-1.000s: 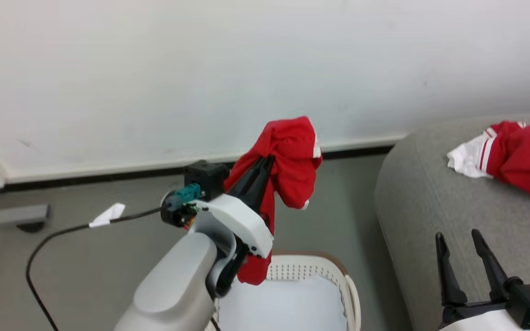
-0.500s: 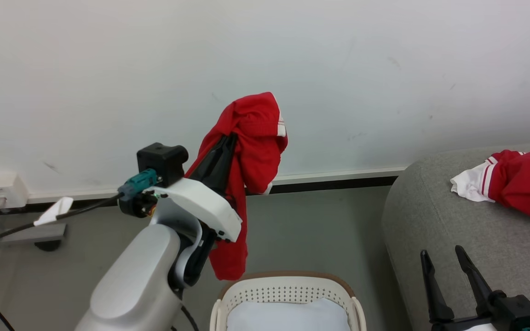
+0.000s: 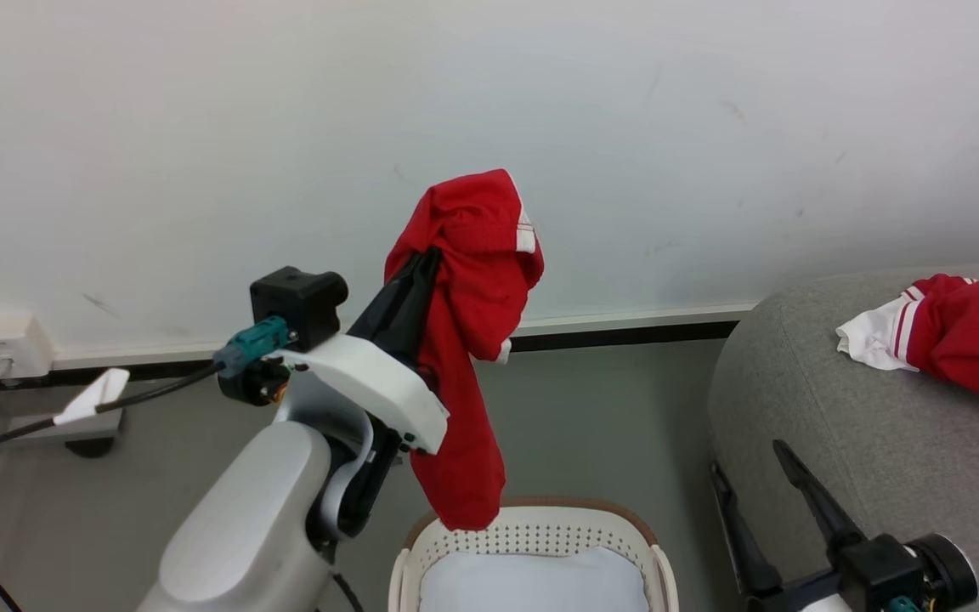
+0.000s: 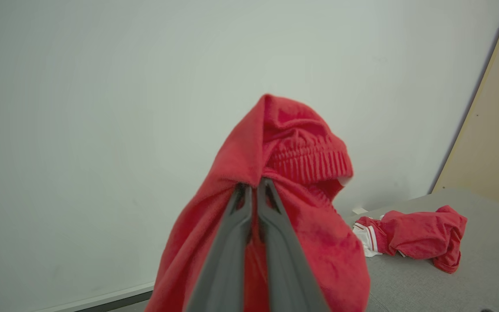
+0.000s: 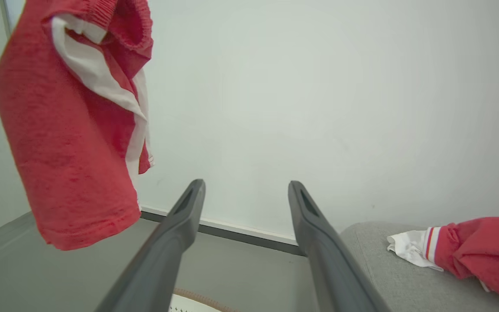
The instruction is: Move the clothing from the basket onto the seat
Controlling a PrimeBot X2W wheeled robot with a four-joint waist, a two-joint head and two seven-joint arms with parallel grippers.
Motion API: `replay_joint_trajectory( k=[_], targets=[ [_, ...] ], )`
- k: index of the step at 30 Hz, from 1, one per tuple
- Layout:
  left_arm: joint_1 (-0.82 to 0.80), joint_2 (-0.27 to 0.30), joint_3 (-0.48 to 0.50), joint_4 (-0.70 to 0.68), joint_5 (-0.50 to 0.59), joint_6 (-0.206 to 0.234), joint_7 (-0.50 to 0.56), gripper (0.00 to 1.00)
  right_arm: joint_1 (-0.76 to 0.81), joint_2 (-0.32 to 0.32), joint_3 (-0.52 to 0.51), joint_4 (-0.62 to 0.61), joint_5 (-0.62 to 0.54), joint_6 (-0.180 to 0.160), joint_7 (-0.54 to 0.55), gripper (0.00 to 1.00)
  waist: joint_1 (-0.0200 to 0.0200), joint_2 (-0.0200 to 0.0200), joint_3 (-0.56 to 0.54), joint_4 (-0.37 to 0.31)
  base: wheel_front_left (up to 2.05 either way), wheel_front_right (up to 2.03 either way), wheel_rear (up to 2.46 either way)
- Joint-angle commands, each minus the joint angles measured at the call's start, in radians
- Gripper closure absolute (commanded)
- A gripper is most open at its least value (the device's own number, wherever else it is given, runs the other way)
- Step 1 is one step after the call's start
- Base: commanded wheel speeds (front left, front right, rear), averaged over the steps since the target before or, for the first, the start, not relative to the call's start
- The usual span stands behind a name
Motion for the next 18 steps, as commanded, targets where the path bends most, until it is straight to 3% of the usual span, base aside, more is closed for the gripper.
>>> replay_joint_trajectory(
  k=[1,12,18],
  targets=[
    [0.013,0.006,0.000,-0.011,-0.007,0.003,0.004,1.00,-0.025,-0.016,0.017,-0.007,-0.019,-0.003,0.001,0.00,0.0000,-0.0001,0.001,-0.001,0.00,0.00,0.00],
    [0.014,-0.011,-0.021,-0.050,-0.016,-0.001,0.018,1.00,-0.197,-0.099,0.220,0.050,-0.039,-0.003,0.001,0.00,0.0000,-0.0001,-0.003,0.008,0.00,0.00,0.00],
    [0.016,-0.031,-0.055,-0.069,-0.018,-0.014,0.030,1.00,-0.316,-0.092,0.351,0.134,-0.015,-0.002,0.001,0.00,0.0000,-0.0001,-0.006,0.024,0.00,0.00,0.00]
  ],
)
